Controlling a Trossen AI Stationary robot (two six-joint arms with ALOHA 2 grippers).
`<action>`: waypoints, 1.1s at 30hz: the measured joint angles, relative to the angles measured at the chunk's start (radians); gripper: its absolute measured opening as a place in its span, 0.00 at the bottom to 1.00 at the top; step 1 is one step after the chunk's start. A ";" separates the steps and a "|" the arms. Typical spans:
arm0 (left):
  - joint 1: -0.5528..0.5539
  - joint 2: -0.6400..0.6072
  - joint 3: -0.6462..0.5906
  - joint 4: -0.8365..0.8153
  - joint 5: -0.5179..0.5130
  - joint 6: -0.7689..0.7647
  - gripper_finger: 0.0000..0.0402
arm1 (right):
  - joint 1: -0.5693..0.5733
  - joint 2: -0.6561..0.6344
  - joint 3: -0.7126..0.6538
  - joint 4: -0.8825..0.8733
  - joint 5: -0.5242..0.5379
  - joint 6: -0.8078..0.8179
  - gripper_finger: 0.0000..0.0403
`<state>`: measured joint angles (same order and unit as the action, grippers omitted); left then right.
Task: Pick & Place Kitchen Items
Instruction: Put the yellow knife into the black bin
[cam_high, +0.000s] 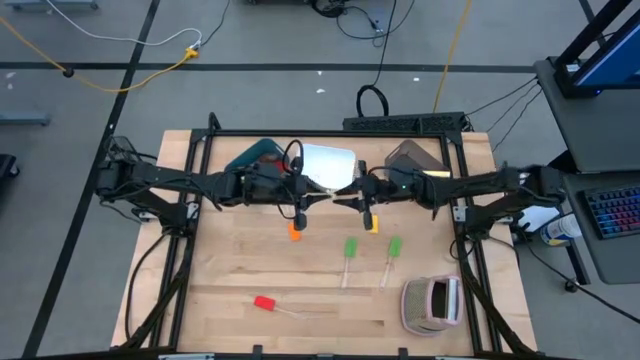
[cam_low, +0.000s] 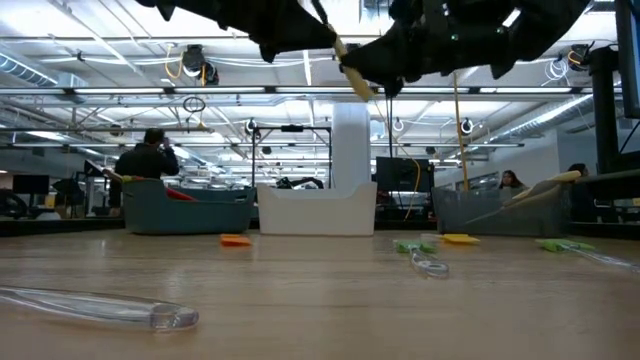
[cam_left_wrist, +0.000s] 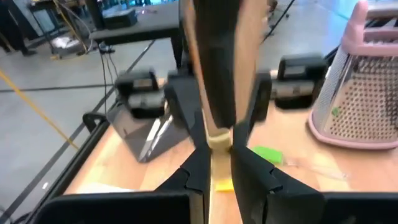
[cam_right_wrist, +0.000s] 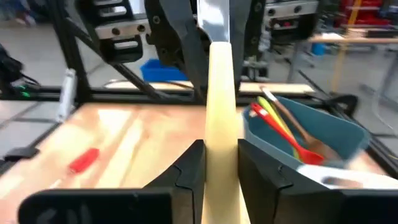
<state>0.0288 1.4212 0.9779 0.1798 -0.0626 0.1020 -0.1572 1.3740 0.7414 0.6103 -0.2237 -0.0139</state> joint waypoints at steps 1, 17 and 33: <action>0.000 0.001 0.000 -0.004 -0.016 0.000 0.12 | 0.001 -0.023 0.000 -0.040 0.019 -0.007 0.17; 0.000 0.001 -0.003 -0.096 -0.130 -0.029 0.12 | 0.001 -0.347 0.002 -0.582 0.443 -0.071 0.17; 0.000 0.001 -0.002 -0.106 -0.131 -0.029 0.12 | -0.050 -0.511 0.002 -1.104 0.568 0.138 0.18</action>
<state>0.0284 1.4223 0.9754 0.0738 -0.1936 0.0731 -0.2068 0.8628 0.7429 -0.4933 0.3439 0.1240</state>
